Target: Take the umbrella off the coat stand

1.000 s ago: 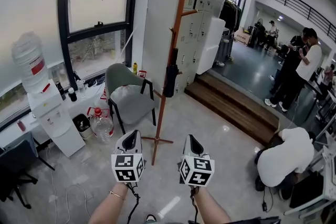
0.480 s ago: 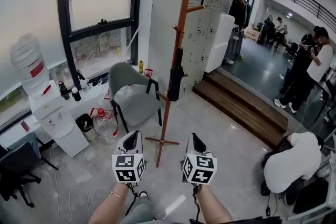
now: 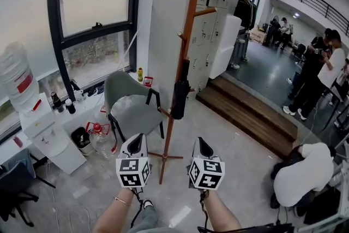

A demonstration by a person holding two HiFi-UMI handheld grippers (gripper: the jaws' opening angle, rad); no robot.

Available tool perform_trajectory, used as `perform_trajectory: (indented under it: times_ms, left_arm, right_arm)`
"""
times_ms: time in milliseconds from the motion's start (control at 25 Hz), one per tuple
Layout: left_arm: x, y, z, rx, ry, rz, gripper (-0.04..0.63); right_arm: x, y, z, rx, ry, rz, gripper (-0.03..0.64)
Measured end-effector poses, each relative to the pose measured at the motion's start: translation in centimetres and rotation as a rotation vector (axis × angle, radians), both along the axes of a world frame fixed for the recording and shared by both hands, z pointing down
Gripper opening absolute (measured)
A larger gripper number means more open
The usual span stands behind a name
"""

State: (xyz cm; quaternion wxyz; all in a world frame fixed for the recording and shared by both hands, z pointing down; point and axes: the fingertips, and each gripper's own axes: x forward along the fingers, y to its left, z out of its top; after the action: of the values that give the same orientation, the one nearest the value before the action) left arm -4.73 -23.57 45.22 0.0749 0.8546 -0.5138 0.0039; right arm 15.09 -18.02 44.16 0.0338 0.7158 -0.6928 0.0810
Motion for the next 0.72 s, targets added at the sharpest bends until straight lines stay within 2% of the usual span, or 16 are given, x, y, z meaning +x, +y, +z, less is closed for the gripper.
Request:
perform_trajectory:
  times_ms: [440,720]
  left_arm:
    - [2.5,-14.1,-3.3,0.053,0.017,0.027,0.003]
    - [3.4,-18.5,-2.6,0.024,0.017,0.014,0.003]
  right_arm:
    - [2.2,-13.4,-3.5,0.064,0.012,0.021,0.005]
    - [4.0,-17.4,-3.1,0.052,-0.009,0.026,0.005]
